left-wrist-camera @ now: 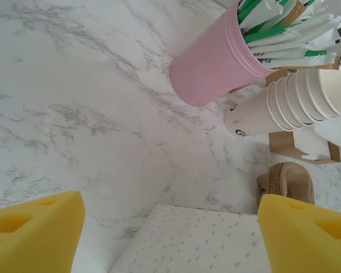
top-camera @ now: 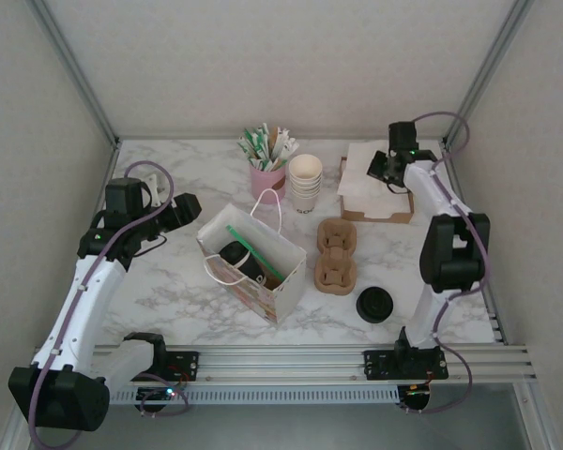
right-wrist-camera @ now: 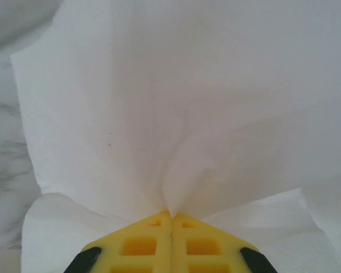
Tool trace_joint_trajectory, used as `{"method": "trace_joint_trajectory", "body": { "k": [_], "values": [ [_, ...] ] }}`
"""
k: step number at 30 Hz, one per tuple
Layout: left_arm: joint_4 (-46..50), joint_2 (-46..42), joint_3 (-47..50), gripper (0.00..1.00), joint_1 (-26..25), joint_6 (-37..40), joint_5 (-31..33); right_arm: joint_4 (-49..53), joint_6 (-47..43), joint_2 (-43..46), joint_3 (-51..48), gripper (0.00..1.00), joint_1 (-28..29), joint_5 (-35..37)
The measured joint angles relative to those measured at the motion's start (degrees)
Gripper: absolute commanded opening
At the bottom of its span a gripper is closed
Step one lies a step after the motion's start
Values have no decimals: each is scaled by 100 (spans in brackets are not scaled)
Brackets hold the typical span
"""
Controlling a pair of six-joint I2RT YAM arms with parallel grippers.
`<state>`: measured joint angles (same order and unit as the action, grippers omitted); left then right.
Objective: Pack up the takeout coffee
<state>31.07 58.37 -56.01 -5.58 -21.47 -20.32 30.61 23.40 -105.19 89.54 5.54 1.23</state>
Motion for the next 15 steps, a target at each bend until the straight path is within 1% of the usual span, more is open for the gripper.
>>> {"method": "trace_joint_trajectory", "body": {
  "k": [5, 9, 12, 15],
  "values": [
    [0, 0, 0, 80, 0, 0, -4, 2, -9, 1174, -94, 0, 175, -105],
    [0, 0, 0, 80, 0, 0, -2, 2, -76, 2142, -94, 0, 621, -94],
    [0, 0, 0, 80, 0, 0, -2, -4, -232, 2798, -94, 0, 1174, -55],
    [0, 0, 0, 80, 0, -4, -4, -70, -448, 3298, -87, 0, 1952, 66]
  ]
}}
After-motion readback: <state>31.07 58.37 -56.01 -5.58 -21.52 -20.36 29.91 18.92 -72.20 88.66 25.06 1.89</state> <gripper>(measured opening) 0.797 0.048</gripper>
